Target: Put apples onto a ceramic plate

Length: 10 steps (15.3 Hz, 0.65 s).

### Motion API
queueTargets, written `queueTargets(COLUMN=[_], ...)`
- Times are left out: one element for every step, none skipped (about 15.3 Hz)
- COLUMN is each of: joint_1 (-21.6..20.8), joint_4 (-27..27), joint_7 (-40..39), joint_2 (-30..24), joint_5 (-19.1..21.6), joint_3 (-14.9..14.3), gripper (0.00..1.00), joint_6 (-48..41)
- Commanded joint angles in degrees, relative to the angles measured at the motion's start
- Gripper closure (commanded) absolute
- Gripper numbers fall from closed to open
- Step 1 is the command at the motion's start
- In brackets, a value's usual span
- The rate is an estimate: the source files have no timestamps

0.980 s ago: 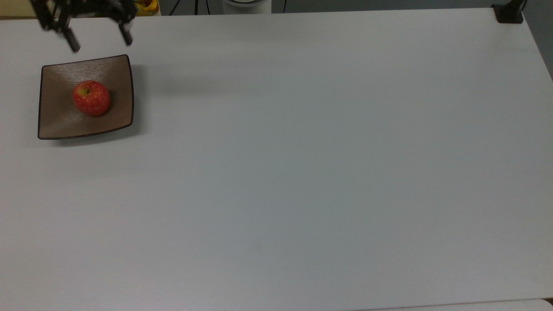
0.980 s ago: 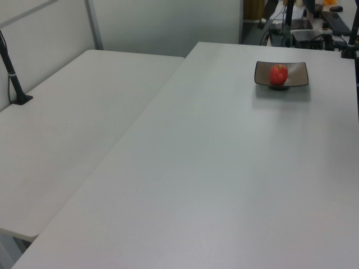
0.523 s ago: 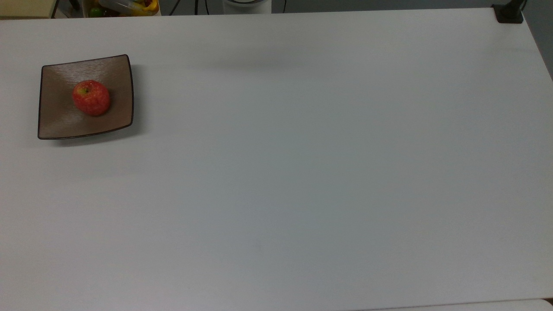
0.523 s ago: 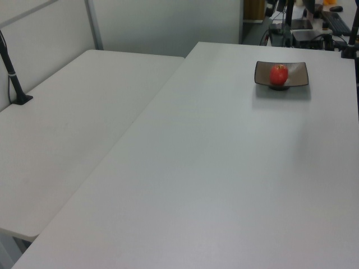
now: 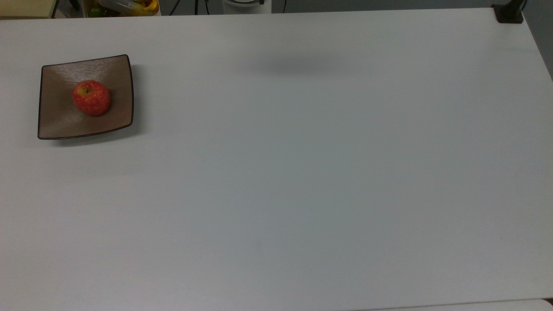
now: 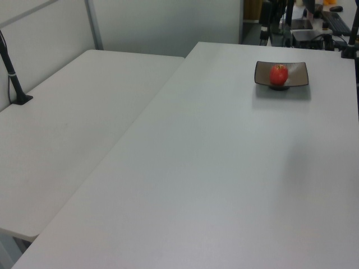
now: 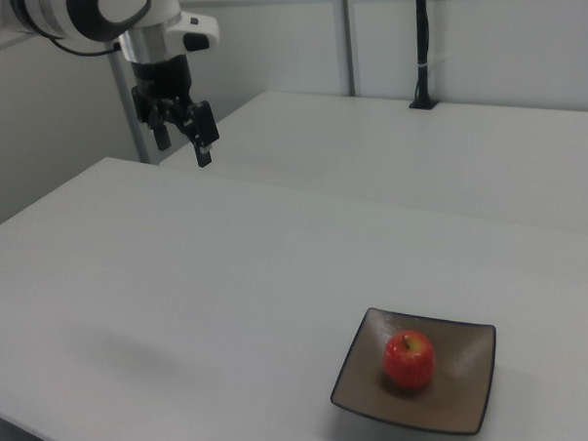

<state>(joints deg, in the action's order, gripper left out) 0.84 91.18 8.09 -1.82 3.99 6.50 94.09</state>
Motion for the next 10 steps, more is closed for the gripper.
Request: queueTargets(joint_1=[-9.0,-10.0,-10.0,-9.9,-9.8,-9.8,-9.8,-9.8,-9.8,-9.7], joint_4=[1.5,2.0,2.4,2.9,3.5,3.7,3.7,3.7,3.6,3.6], joint_7=[-7.0,-8.8,-10.1,-11.5,-12.7,-13.4,-13.5,-13.5,-13.5,-13.5], joint_2=[0.5,0.3,0.3,0.4,0.3,0.3,0.2,0.1,0.1,0.1], joint_5=[-0.7,-0.7,-0.7,-0.6,-0.6,-0.6,-0.6,-0.6,-0.6,-0.6], joint_3=[-8.0,-9.2,-9.4,-9.5,-9.5,-9.5,-9.5,-9.5,-9.5,-9.5], gripper=[0.00,0.00,0.00,0.00,0.00,0.00,0.00,0.00,0.00,0.00], joint_6=[0.3,1.5,2.8,3.9,4.9,5.3,5.3,5.3,5.3,5.3])
